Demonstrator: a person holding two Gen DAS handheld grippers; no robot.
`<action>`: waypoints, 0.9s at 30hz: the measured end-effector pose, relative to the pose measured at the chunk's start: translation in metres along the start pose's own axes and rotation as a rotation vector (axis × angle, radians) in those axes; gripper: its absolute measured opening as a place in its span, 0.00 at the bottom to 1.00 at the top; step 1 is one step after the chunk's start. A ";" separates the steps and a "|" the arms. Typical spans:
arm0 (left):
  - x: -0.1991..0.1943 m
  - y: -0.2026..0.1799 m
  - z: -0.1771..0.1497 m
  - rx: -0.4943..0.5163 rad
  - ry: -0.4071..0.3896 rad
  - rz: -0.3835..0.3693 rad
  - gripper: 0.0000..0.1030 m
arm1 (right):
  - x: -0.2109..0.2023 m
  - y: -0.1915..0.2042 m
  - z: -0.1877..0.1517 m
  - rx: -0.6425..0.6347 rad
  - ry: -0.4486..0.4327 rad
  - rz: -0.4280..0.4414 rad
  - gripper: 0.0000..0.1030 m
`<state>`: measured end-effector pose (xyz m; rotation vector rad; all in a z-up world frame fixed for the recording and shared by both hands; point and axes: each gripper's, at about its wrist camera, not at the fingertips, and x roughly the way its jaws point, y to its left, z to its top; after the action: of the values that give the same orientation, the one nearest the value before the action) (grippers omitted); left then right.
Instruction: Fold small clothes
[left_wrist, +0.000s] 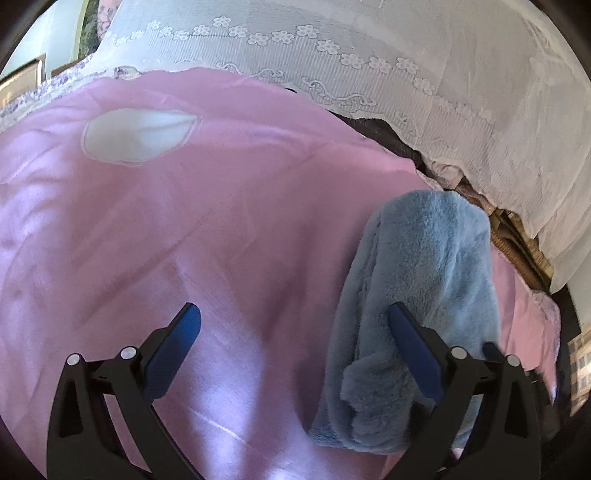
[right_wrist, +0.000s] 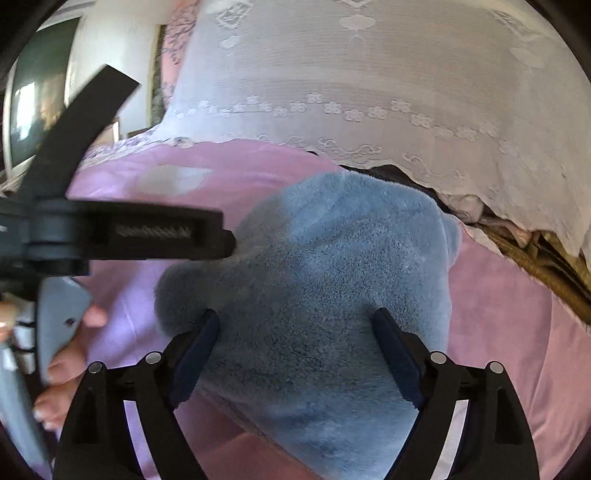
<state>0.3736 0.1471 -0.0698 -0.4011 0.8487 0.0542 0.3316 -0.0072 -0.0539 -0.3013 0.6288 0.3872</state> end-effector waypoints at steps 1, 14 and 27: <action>0.000 0.000 0.000 0.010 -0.006 0.007 0.96 | -0.005 -0.004 0.002 -0.002 0.001 0.018 0.83; 0.016 -0.003 -0.007 0.080 -0.023 0.091 0.96 | -0.013 -0.062 0.028 0.314 -0.132 0.046 0.31; 0.028 -0.008 -0.014 0.137 -0.042 0.142 0.96 | 0.065 -0.121 -0.006 0.529 0.020 0.100 0.31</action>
<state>0.3836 0.1316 -0.0966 -0.2100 0.8332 0.1349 0.4295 -0.1003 -0.0799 0.2324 0.7425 0.3003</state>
